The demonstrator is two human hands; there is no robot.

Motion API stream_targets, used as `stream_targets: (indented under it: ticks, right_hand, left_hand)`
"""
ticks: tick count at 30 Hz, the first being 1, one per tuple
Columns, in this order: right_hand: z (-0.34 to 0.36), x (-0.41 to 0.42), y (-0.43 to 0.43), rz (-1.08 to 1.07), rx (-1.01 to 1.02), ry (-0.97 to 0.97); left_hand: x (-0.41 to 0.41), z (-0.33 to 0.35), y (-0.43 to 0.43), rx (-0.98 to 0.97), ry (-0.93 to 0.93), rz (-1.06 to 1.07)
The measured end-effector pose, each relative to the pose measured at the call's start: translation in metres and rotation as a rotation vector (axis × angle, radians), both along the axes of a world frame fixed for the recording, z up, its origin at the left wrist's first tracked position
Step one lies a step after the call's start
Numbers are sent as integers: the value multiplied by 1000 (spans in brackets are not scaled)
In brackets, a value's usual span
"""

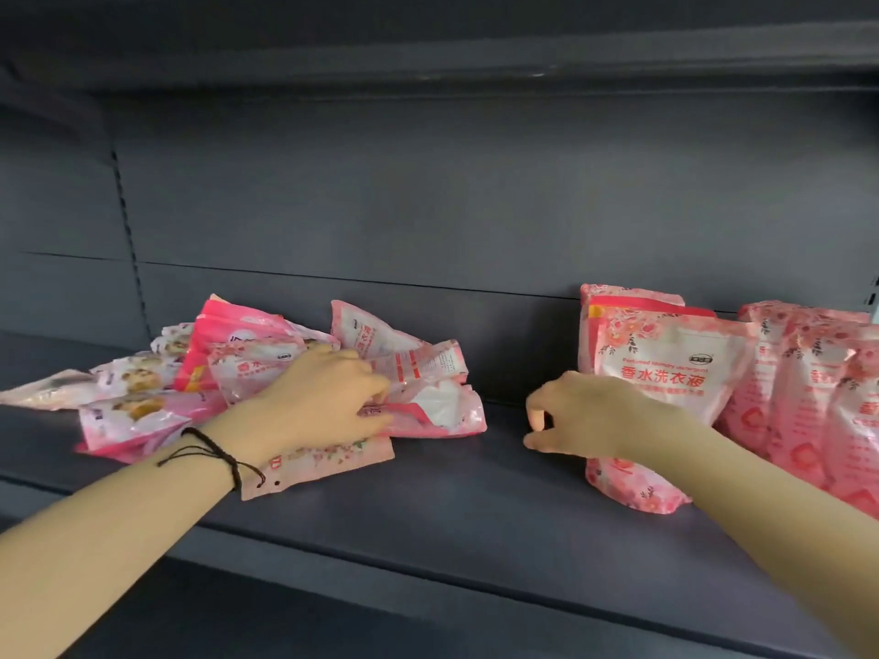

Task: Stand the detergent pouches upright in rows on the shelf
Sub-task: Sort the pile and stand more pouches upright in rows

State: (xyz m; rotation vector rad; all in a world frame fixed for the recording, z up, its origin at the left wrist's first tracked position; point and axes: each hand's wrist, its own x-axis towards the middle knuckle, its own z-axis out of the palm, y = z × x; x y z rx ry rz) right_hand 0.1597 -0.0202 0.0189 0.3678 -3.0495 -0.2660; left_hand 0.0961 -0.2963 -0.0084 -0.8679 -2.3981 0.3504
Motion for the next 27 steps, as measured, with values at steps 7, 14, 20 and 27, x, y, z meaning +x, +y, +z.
stream_targets:
  ticks: [7, 14, 20, 27]
  right_hand:
    - [18, -37, -86, -2, 46, 39]
    - [44, -99, -141, 6, 115, 11]
    - [53, -164, -157, 0, 269, 88]
    - [46, -229, -162, 0, 199, 77]
  left_hand:
    - [-47, 31, -82, -23, 25, 99]
    - [-106, 49, -116, -142, 25, 51]
    - [-156, 51, -109, -121, -26, 66]
    - [-209, 42, -106, 55, -8, 48]
